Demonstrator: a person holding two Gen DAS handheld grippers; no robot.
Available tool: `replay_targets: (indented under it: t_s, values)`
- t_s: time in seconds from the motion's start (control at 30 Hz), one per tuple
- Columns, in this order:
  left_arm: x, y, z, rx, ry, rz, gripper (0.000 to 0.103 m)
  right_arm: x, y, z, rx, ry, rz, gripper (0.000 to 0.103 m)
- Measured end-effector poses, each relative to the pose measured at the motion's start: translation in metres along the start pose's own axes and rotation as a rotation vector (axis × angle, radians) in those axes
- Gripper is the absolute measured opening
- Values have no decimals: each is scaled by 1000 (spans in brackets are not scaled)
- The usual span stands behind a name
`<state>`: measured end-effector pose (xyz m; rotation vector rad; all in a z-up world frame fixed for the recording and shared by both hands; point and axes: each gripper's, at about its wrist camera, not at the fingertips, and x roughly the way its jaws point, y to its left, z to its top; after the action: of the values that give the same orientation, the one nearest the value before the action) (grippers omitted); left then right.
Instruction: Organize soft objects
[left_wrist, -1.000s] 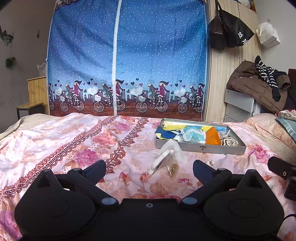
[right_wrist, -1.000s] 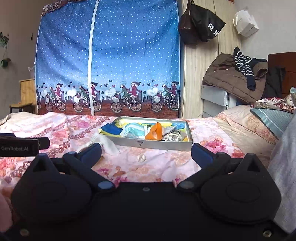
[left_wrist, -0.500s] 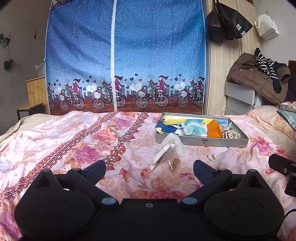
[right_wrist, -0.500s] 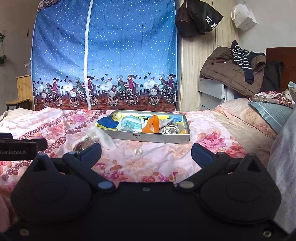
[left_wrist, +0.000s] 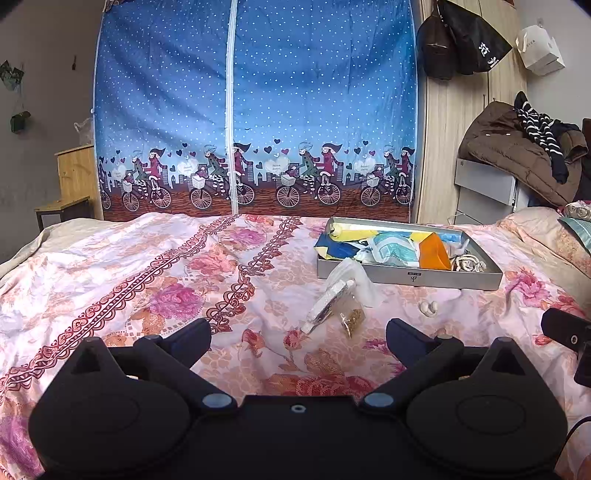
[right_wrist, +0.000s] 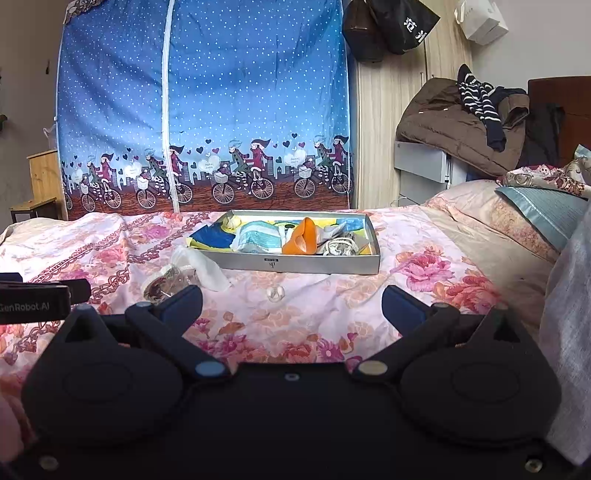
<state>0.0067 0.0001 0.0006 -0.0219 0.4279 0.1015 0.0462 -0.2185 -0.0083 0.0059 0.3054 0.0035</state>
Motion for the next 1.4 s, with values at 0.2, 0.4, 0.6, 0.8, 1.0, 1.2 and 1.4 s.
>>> replay_targets:
  t_s: [0.2, 0.4, 0.6, 0.8, 1.0, 1.2, 1.4]
  values:
    - [7, 2, 0, -15, 23, 17, 101, 6, 0, -2, 26, 32, 3, 103]
    - [8, -2, -1, -3, 26, 19, 101, 8, -1, -3, 52, 47, -3, 103]
    - [13, -2, -2, -11, 58, 31, 101, 11, 1, -4, 63, 60, -2, 103]
    - [14, -6, -5, 7, 69, 32, 101, 11, 2, -4, 63, 67, -1, 103]
    - [16, -12, -8, 37, 85, 30, 101, 13, 3, -5, 68, 77, 0, 103]
    - [16, -15, -10, 49, 83, 20, 101, 15, 4, -5, 81, 84, -4, 103]
    - [21, -13, -9, 28, 101, 17, 101, 19, 7, -6, 78, 98, -6, 103]
